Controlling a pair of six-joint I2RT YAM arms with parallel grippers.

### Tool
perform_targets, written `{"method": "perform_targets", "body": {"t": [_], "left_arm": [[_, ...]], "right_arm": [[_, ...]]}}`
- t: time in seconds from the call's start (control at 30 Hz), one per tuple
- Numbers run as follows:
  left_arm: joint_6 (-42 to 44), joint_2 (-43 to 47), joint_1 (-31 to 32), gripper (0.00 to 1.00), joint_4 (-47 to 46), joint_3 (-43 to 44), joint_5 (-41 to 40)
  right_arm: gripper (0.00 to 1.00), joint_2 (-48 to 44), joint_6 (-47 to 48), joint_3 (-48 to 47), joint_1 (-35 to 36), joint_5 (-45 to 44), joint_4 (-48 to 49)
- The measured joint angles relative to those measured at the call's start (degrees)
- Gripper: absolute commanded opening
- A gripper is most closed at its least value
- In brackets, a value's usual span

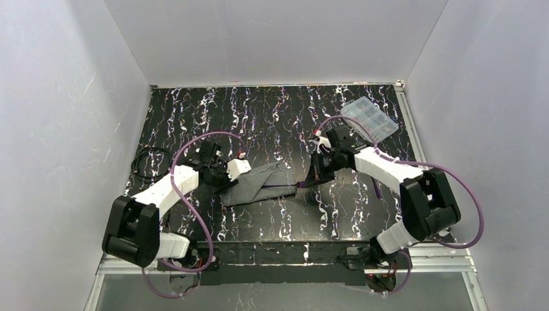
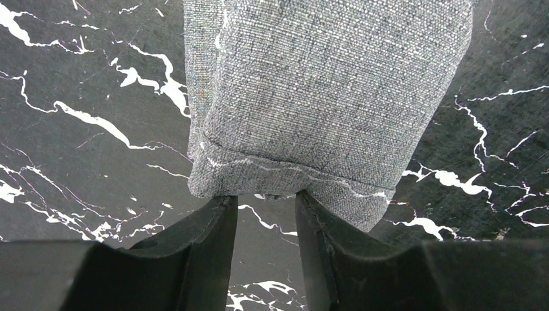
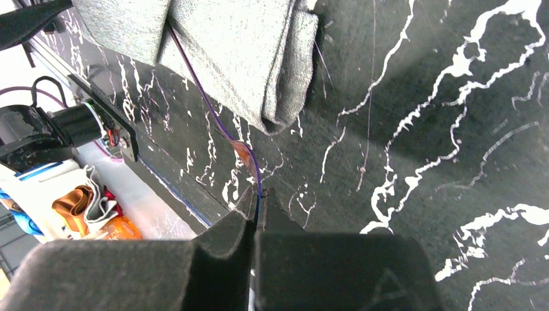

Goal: Fold the napkin into a case and place the utensils inside
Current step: Insert the fork into the folded napkin.

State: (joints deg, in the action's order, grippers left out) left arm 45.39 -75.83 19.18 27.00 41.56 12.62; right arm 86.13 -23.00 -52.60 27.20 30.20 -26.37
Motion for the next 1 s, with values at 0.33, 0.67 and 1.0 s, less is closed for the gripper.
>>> {"method": "perform_targets", "body": {"t": [0.33, 0.67, 1.0], "left_arm": [[1.6, -0.61, 0.0, 0.35, -0.26, -1.11, -0.11], [3.65, -0.52, -0.07, 0.33, -1.03, -2.27, -0.24], [5.27, -0.46, -0.07, 0.32, -1.09, -2.84, -0.26]], "right_arm": [[0.01, 6.75, -1.79, -1.33, 4.04, 1.6, 7.08], [0.01, 8.11, 1.6, -4.74, 4.68, 2.64, 6.62], [0.01, 11.15, 2.54, -4.74, 4.37, 7.96, 9.27]]}}
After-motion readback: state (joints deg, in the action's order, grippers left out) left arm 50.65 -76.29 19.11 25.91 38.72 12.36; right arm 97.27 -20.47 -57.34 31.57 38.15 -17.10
